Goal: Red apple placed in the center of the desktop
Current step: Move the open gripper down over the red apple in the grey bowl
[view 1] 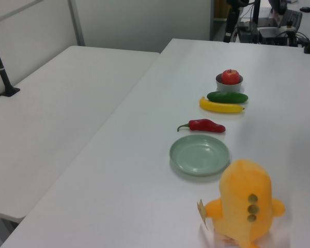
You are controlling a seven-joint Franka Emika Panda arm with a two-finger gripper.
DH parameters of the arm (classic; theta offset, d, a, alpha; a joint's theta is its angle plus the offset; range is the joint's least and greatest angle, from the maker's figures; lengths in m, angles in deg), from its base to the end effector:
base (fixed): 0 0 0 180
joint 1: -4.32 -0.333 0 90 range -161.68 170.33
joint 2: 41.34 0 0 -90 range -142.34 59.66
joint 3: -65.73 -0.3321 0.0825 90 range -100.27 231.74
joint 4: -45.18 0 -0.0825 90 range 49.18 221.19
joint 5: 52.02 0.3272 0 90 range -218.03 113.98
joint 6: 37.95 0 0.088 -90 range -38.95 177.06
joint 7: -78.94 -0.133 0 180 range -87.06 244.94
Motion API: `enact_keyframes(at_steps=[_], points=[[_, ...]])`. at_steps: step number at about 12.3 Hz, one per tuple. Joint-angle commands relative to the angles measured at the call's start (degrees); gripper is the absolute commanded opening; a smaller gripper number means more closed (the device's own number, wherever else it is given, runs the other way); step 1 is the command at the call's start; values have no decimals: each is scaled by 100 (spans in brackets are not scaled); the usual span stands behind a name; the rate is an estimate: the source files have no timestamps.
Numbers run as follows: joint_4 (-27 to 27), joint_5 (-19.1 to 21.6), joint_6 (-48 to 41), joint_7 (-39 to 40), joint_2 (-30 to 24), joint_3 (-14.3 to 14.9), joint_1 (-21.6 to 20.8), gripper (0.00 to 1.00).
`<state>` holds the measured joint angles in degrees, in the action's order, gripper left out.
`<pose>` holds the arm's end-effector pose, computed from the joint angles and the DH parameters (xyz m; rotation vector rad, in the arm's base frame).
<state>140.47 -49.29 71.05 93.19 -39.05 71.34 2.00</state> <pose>0.5429 -0.0255 0.5874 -3.1010 -0.2810 -0.3182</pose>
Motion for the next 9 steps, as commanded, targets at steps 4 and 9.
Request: enact_keyframes(at_steps=[4, 9], points=[[60, -28, 929, 1086, 667, 581, 161, 100], [122, -54, 1211, 1816, 1274, 599, 381, 100]])
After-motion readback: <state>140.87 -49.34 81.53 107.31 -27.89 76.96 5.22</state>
